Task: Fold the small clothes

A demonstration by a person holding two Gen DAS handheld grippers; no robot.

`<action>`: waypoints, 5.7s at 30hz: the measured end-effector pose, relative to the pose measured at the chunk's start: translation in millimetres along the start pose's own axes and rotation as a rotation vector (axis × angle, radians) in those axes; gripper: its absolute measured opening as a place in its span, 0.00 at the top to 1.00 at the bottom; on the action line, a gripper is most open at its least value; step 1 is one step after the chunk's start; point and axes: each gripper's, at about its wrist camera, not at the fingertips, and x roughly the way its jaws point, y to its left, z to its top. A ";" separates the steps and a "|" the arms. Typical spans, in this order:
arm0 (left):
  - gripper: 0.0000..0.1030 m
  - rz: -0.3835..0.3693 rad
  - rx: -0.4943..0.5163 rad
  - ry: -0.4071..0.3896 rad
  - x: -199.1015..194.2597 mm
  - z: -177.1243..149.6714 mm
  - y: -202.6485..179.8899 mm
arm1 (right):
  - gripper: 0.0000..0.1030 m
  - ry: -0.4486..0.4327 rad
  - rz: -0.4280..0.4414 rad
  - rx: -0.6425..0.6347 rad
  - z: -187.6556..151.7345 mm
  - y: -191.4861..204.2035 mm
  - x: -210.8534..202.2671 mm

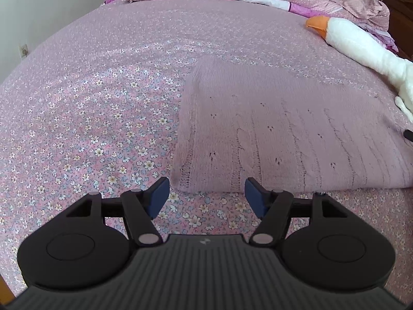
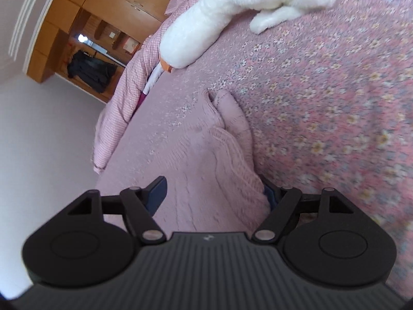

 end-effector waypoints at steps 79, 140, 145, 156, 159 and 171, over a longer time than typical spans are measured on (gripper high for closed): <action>0.30 0.155 -0.042 -0.068 -5.3 5.6 143.3 | 0.74 0.222 0.097 -0.713 -183.8 285.3 105.7; 0.79 -0.024 0.001 -0.217 96.8 87.8 33.0 | 0.39 0.113 0.010 -0.627 -161.7 191.0 50.4; 0.64 -0.055 -0.051 -0.197 101.6 83.3 51.3 | 0.39 0.107 -0.025 -0.730 -175.1 200.3 56.6; 0.19 -0.168 -0.073 -0.123 66.5 58.5 64.2 | 0.37 0.121 -0.015 -0.674 -166.9 193.1 53.1; 0.17 -0.197 -0.104 -0.093 62.5 50.4 72.6 | 0.35 0.114 -0.007 -0.634 -162.8 190.6 47.7; 0.12 -0.352 -0.236 0.027 77.7 38.9 92.5 | 0.27 0.202 0.034 -0.427 -130.2 168.6 63.6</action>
